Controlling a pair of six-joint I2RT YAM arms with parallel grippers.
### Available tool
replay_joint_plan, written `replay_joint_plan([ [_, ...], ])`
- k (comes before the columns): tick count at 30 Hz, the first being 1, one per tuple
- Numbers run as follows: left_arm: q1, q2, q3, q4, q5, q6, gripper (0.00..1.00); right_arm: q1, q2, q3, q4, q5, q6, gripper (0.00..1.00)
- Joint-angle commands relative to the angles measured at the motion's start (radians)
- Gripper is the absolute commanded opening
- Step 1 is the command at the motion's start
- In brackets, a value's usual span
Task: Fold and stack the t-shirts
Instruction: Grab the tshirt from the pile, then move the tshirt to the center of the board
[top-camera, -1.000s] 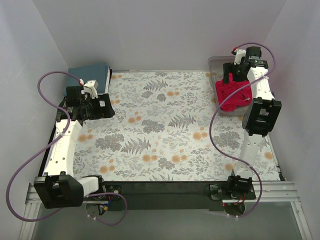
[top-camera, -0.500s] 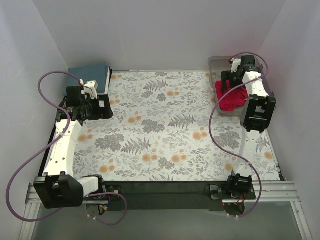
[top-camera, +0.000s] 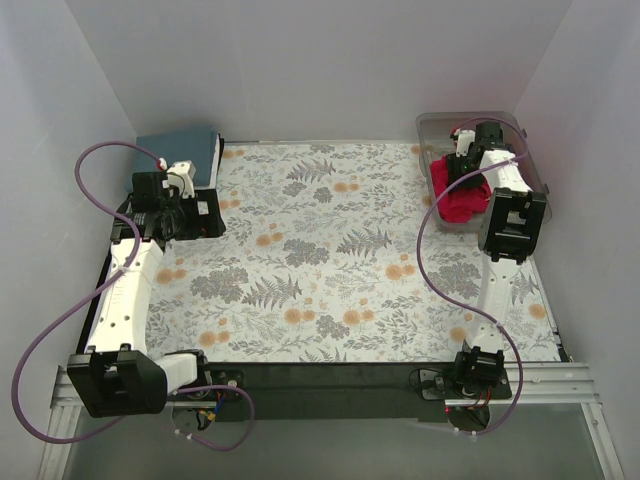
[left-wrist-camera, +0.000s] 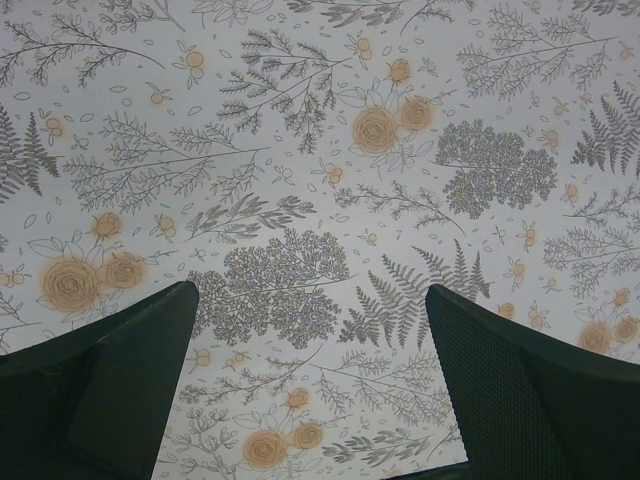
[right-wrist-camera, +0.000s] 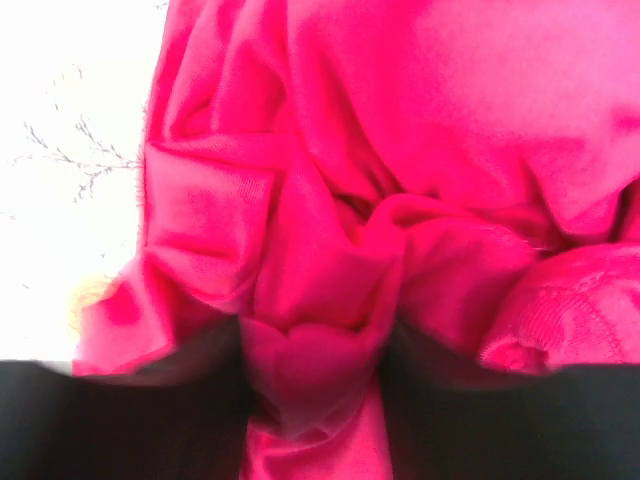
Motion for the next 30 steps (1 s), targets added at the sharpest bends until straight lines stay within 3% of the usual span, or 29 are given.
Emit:
replay_joint_plan([
  [1,0.001,-0.01,0.049,-0.015,-0.008,0.01,0.98,-0.011,0.046,-0.022,-0.083,0.012,-0.035,0.39],
  [2,0.003,-0.008,0.06,-0.021,-0.005,0.008,0.98,-0.011,0.046,-0.002,-0.095,0.012,-0.034,0.29],
  [3,0.001,-0.008,0.068,-0.024,0.0,0.005,0.98,-0.011,0.038,0.013,-0.124,0.011,-0.034,0.03],
  [4,0.001,-0.008,0.072,-0.027,0.001,0.007,0.98,-0.011,0.031,0.025,-0.138,0.008,-0.035,0.01],
  [15,0.001,-0.025,0.105,-0.032,0.046,-0.027,0.98,-0.011,-0.4,0.053,-0.173,-0.09,-0.135,0.01],
  [23,0.001,-0.017,0.129,0.0,0.081,-0.076,0.98,0.03,-0.67,0.125,-0.198,-0.32,-0.112,0.01],
  [27,0.003,-0.033,0.138,0.007,0.074,-0.098,0.98,0.174,-0.81,0.133,-0.192,-0.327,-0.158,0.01],
  [30,0.003,-0.053,0.135,0.013,0.06,-0.105,0.98,0.404,-0.913,0.098,-0.144,-0.267,-0.205,0.01],
])
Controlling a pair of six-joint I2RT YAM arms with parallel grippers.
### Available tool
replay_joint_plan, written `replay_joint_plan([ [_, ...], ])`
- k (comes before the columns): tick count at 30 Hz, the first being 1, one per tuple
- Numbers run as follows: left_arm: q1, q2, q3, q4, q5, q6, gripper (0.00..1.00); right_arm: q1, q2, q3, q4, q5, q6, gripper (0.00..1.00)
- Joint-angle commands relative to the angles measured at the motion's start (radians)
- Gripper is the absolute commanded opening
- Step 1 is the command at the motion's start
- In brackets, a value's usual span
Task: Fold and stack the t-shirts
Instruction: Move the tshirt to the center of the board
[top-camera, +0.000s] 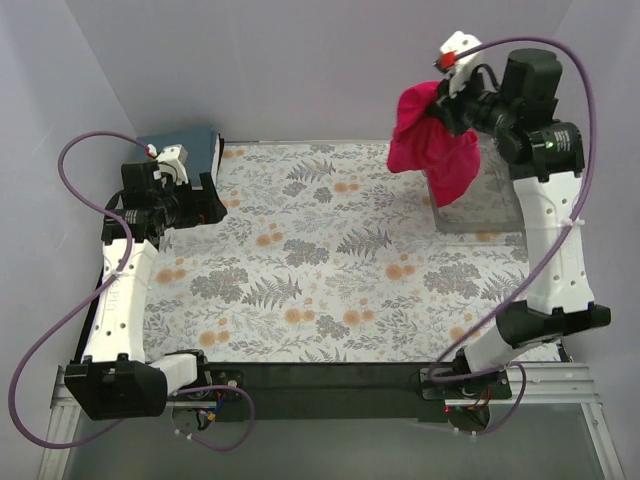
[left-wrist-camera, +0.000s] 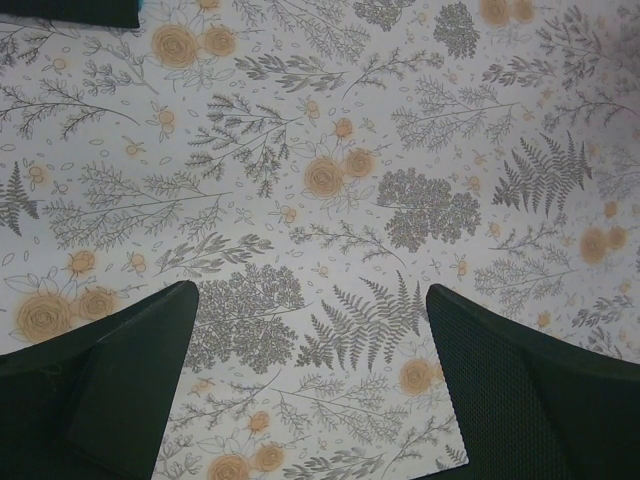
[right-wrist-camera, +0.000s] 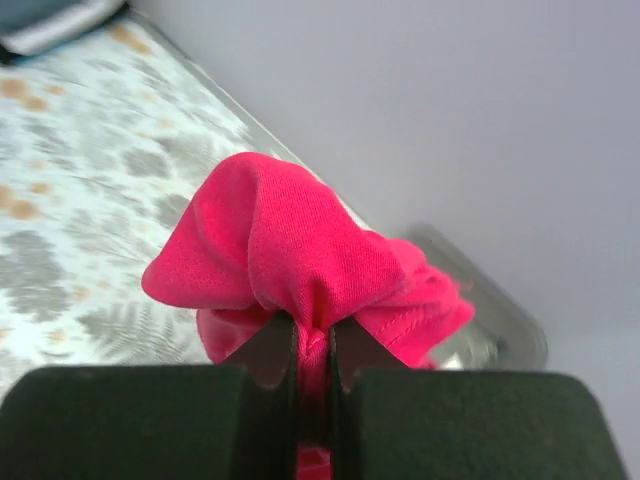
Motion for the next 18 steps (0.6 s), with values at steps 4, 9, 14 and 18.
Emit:
replay_joint_plan([
  [4,0.01,-0.062,0.045,0.012,-0.017,-0.037,0.98,0.352,-0.156,-0.042,0.113,0.048,-0.038,0.01],
  [9,0.044,-0.055,0.085,-0.002,0.015,-0.055,0.98,0.459,-0.148,-0.097,0.11,0.013,-0.023,0.07],
  [14,0.049,-0.024,0.1,-0.028,0.061,-0.029,0.98,0.542,-0.171,-0.309,0.033,-0.038,-0.106,0.98],
  [18,0.049,-0.021,0.082,-0.048,0.126,0.041,0.98,0.527,-0.162,-0.381,0.023,0.066,-0.101,0.98],
])
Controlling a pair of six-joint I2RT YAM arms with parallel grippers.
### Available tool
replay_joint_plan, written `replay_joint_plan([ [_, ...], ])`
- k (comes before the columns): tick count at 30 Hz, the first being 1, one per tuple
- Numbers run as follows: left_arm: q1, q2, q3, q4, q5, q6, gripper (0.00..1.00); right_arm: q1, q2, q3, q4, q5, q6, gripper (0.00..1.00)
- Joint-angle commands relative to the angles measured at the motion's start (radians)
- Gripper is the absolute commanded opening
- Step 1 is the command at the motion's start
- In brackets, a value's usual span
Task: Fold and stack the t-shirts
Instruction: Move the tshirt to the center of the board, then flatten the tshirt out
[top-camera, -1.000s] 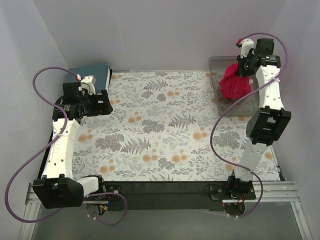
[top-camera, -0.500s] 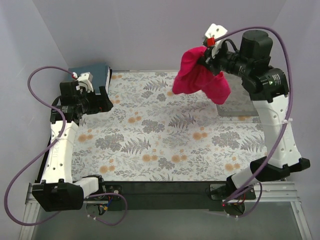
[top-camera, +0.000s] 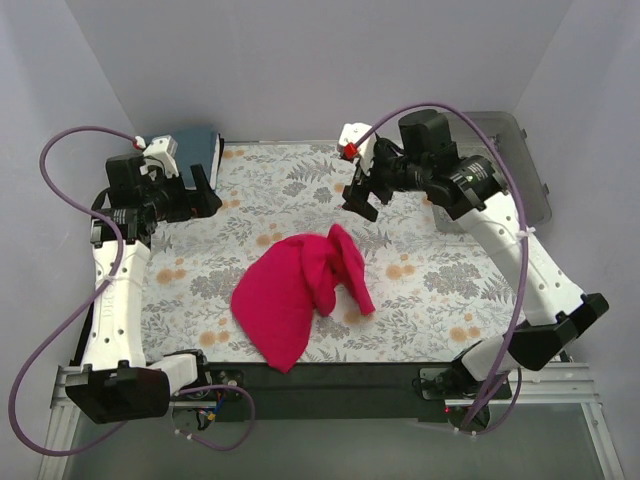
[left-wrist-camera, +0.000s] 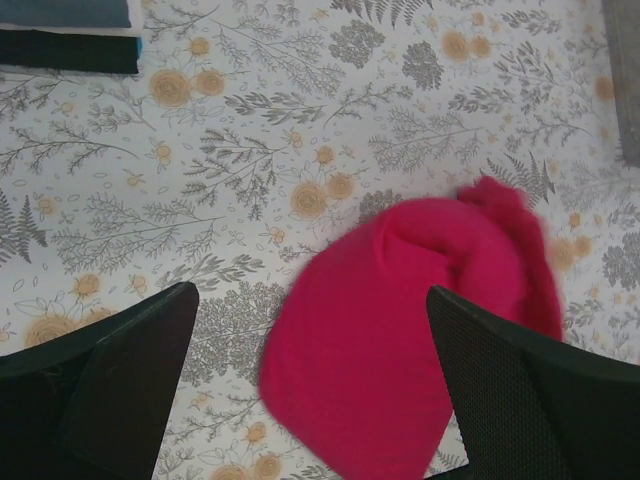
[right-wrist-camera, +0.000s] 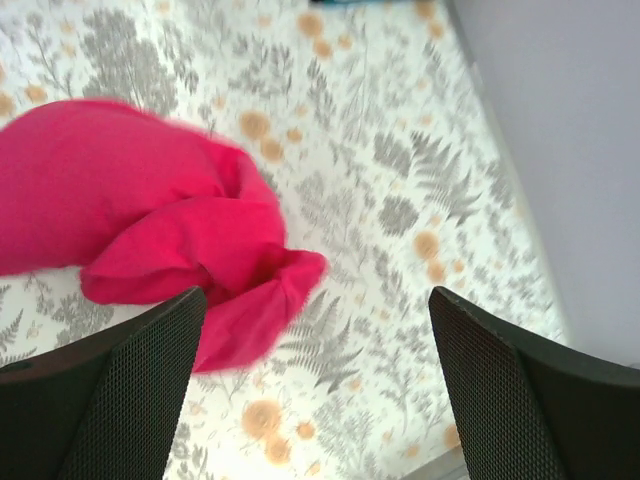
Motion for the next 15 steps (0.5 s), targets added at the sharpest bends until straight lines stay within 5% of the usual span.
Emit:
replay_joint_plan([
  [1,0.003,0.001,0.0,-0.056,0.12,0.118,0.98,-0.027,-0.009,-0.043,-0.014,0.056,-0.01,0.98],
  [5,0.001,-0.008,-0.032,-0.155,0.337,0.327,0.98,-0.045,-0.024,-0.209,-0.06,0.032,-0.01,0.98],
  [8,-0.058,-0.023,-0.087,-0.251,0.424,0.488,0.88,-0.108,-0.015,-0.375,-0.072,-0.051,0.039,0.93],
  [15,-0.492,-0.03,-0.163,-0.105,0.193,0.458,0.78,-0.471,0.131,-0.445,-0.141,-0.335,0.139,0.77],
])
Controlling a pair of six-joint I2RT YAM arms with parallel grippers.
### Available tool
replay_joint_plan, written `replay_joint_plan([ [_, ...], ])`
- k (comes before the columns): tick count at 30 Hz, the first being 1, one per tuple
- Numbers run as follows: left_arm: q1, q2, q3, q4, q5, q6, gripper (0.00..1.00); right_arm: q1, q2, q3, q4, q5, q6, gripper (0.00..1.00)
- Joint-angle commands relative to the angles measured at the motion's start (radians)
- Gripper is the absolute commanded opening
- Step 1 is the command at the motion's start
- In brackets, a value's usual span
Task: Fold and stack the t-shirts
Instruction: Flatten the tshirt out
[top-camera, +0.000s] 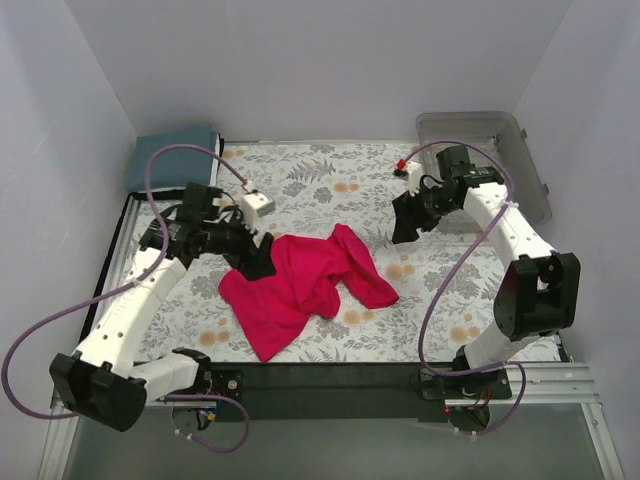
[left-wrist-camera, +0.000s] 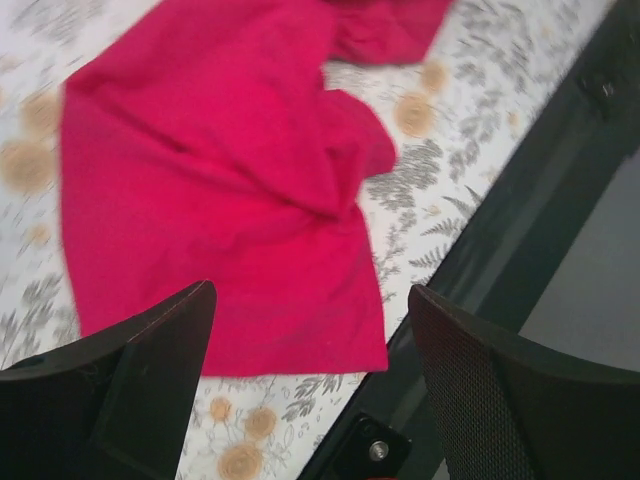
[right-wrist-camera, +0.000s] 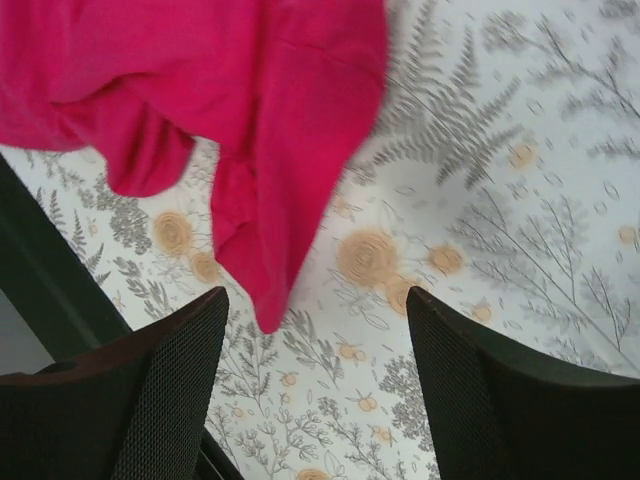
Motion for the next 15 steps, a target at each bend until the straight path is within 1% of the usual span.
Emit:
replay_joint_plan([
  [1,-0.205,0.028,0.024,0.062,-0.111,0.038,0.76,-0.094,0.028,-0.005,-0.063,-0.103,0.05,0.75],
  [2,-0.314,0.083,0.033,0.074,-0.175,0.035,0.75,-0.096,0.025,-0.021,-0.068,-0.084,0.05,0.73],
  [3,-0.36,0.111,0.051,0.11,-0.197,0.028,0.72,-0.096,0.02,-0.065,-0.067,-0.069,0.055,0.72],
  [4,-0.401,0.138,0.061,0.135,-0.217,0.02,0.71,-0.102,0.005,-0.082,-0.062,-0.044,0.058,0.72],
  [5,-0.546,0.251,0.096,0.205,-0.312,0.014,0.71,-0.157,-0.006,-0.107,-0.053,-0.04,0.079,0.7],
  [6,-0.547,0.252,0.11,0.226,-0.313,0.024,0.71,-0.157,-0.006,-0.105,-0.053,-0.041,0.079,0.7],
  [7,-0.631,0.314,0.119,0.247,-0.344,0.037,0.71,-0.18,-0.007,-0.102,-0.056,-0.047,0.084,0.7],
  [8,-0.674,0.347,0.128,0.265,-0.373,0.053,0.71,-0.233,-0.01,-0.098,-0.059,-0.059,0.089,0.7],
  [9,-0.711,0.381,0.139,0.301,-0.44,0.072,0.7,-0.248,-0.012,-0.092,-0.064,-0.087,0.09,0.7],
  [10,-0.784,0.449,0.159,0.316,-0.448,0.099,0.69,-0.287,-0.021,-0.09,-0.071,-0.095,0.09,0.7],
  [12,-0.831,0.52,0.186,0.348,-0.491,0.121,0.68,-0.332,-0.038,-0.091,-0.077,-0.101,0.076,0.7],
  [13,-0.849,0.586,0.193,0.364,-0.496,0.126,0.67,-0.343,-0.055,-0.099,-0.088,-0.099,0.069,0.7],
  [15,-0.866,0.654,0.228,0.388,-0.497,0.127,0.66,-0.367,-0.066,-0.104,-0.1,-0.098,0.047,0.7],
])
